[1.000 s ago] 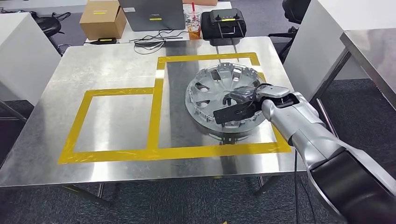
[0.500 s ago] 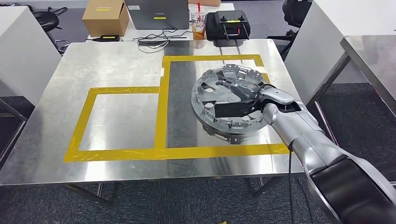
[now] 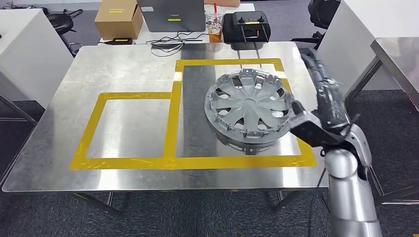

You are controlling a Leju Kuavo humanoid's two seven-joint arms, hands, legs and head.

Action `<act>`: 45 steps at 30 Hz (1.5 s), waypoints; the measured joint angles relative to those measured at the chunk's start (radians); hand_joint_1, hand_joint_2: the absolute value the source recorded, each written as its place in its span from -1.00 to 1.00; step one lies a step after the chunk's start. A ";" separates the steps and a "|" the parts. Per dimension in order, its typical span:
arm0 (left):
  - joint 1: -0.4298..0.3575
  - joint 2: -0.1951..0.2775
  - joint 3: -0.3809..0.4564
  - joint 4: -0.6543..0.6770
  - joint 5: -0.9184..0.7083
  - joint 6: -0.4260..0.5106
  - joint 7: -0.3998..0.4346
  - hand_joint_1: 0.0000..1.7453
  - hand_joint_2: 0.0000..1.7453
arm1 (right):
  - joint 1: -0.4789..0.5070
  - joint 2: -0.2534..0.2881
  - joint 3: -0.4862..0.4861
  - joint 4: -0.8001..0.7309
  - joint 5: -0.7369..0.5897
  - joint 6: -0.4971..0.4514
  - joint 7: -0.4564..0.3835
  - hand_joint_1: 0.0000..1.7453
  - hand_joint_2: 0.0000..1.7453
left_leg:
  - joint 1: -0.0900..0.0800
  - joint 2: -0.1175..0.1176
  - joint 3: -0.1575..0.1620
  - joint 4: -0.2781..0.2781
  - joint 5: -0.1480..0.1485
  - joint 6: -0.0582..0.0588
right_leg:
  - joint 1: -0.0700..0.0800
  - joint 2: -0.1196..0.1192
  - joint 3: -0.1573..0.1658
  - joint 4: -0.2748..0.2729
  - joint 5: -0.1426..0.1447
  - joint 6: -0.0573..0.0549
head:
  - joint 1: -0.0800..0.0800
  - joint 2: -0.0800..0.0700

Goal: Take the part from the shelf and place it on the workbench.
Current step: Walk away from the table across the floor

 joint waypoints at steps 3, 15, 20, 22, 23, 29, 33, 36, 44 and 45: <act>0.008 -0.015 0.013 -0.030 0.007 -0.015 0.000 -1.00 -1.00 | 0.194 0.027 -0.153 -0.174 -0.015 -0.026 -0.059 -1.00 -1.00 | 0.008 0.013 -0.063 0.187 -0.103 -0.012 | 0.000 -0.004 -0.003 0.001 0.000 -0.001 | -0.002 0.000; 0.011 -0.040 0.045 -0.093 -0.019 -0.026 -0.029 -1.00 -1.00 | 0.567 0.112 -0.439 -0.399 0.097 0.075 -0.057 -1.00 -1.00 | -0.001 0.018 0.099 -0.107 0.031 0.043 | -0.001 0.008 -0.037 0.058 -0.034 0.027 | 0.003 0.000; 0.007 -0.044 0.083 -0.107 -0.026 -0.041 -0.040 -1.00 -1.00 | 0.618 0.221 -0.574 -0.325 0.242 0.269 -0.118 -1.00 -1.00 | -0.010 0.023 0.042 -0.104 0.075 0.052 | -0.002 0.009 -0.065 0.262 -0.158 0.027 | 0.009 0.000; 0.006 -0.047 0.102 -0.115 -0.014 -0.044 -0.028 -1.00 -1.00 | 0.620 0.268 -0.634 -0.266 0.324 0.328 -0.161 -1.00 -1.00 | -0.011 0.023 0.020 -0.097 0.089 0.048 | -0.002 0.008 0.028 0.148 -0.125 0.043 | 0.009 0.000; 0.006 -0.048 0.108 -0.118 -0.003 -0.043 -0.019 -1.00 -1.00 | 0.616 0.289 -0.665 -0.234 0.362 0.349 -0.180 -1.00 -1.00 | -0.012 0.023 0.011 -0.092 0.095 0.043 | 0.000 0.008 0.079 0.075 -0.115 0.042 | 0.009 0.000; 0.025 -0.054 0.112 -0.131 0.077 -0.009 0.042 -1.00 -1.00 | 0.563 0.375 -0.877 -0.005 0.567 0.506 -0.213 -1.00 -1.00 | -0.007 0.020 -0.008 -0.069 0.100 0.008 | 0.005 0.009 0.110 -0.018 -0.085 -0.005 | 0.006 0.000; 0.036 -0.056 0.102 -0.131 0.056 -0.002 0.051 -1.00 -1.00 | 0.525 0.397 -1.013 0.192 0.690 0.648 -0.169 -1.00 -1.00 | 0.004 0.019 -0.053 0.134 -0.084 -0.016 | 0.002 0.005 0.063 -0.017 -0.042 -0.018 | 0.001 0.000; 0.032 -0.056 0.101 -0.124 0.002 0.004 0.036 -1.00 -1.00 | 0.497 0.391 -1.095 0.345 0.724 0.725 -0.099 -1.00 -1.00 | 0.007 0.019 -0.007 0.176 -0.068 -0.018 | 0.003 0.005 0.026 -0.011 -0.013 -0.011 | 0.001 0.000; 0.004 -0.006 0.077 -0.010 -0.123 0.084 -0.067 -1.00 -1.00 | 0.414 0.289 -1.204 0.728 0.727 0.736 0.118 -1.00 -1.00 | -0.009 0.022 0.179 -0.130 -0.017 0.037 | 0.000 0.009 -0.010 -0.010 0.037 0.026 | -0.005 0.000; -0.001 0.003 0.072 0.014 -0.131 0.096 -0.078 -1.00 -1.00 | 0.404 0.269 -1.215 0.777 0.720 0.725 0.124 -1.00 -1.00 | -0.007 0.024 0.167 -0.134 -0.001 0.046 | 0.000 0.009 -0.021 0.014 0.010 0.022 | -0.003 0.000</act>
